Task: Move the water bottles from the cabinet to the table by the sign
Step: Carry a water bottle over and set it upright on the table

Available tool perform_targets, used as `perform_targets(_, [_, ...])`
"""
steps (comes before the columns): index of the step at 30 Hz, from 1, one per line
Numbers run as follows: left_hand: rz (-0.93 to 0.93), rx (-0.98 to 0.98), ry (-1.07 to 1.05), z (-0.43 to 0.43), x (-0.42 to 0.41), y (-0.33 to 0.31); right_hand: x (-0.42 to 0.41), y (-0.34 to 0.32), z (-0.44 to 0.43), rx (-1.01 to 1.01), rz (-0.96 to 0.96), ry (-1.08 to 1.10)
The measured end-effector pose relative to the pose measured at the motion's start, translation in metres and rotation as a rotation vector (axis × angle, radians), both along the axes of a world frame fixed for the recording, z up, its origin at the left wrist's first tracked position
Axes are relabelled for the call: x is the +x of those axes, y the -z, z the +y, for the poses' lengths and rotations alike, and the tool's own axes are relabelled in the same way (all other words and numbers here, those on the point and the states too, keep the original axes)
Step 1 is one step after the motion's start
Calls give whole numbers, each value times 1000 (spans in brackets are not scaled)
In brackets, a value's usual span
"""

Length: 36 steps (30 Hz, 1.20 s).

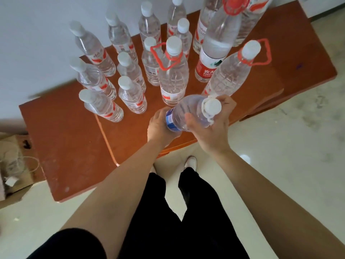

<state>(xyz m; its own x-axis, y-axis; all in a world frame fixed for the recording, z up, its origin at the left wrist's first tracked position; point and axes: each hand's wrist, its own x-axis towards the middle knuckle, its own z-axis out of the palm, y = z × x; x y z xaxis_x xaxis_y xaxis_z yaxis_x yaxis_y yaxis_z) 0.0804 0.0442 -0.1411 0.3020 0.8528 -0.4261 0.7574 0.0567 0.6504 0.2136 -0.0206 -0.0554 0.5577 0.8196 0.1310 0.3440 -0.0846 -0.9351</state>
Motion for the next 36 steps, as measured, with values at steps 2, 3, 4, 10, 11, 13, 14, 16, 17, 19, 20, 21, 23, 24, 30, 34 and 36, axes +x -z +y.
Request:
perform_targets(2, [111,-4,71,-7,-11,-1,2,2,-3,-64,97,-3])
perform_targets(3, [169,8,113,-12,-18,1,4,6,-6,-135,201,10])
perform_targets(4, [222,29,139,-17,-26,3,6,8,-9,-211,337,31])
perform_targets(10, [413,94,-9,-61,-72,2,7,26,-37,-490,785,-71])
perform_targets(11, [425,88,-49,-73,-78,-1,3,26,-40,-504,772,-132])
perform_targets(13, [434,58,-143,-108,-89,-13,-6,21,-51,-535,689,-286])
perform_targets(14, [427,77,-228,-129,-93,-21,-9,14,-52,-553,652,-385])
perform_targets(16, [431,103,-379,-161,-99,-36,-15,9,-52,-574,602,-505])
perform_targets(17, [457,118,-419,-171,-99,-44,-18,4,-50,-555,589,-535])
perform_targets(19, [525,148,-557,-198,-108,-67,-39,-19,-51,-566,575,-683])
perform_targets(20, [551,151,-643,-216,-118,-82,-56,-32,-54,-586,565,-770])
perform_targets(21, [570,164,-641,-216,-121,-86,-59,-31,-50,-573,582,-768])
perform_targets(23, [629,216,-775,-249,-141,-109,-91,-43,-60,-584,612,-875])
perform_targets(24, [668,265,-912,-288,-162,-132,-127,-62,-78,-601,599,-993])
perform_targets(30, [919,505,-1234,-423,-226,-201,-241,-127,-166,-523,548,-1373])
perform_targets(34, [1057,626,-1460,-559,-262,-243,-326,-179,-273,-428,530,-1619])
perform_targets(36, [1143,697,-1542,-637,-274,-267,-358,-207,-347,-363,488,-1730])
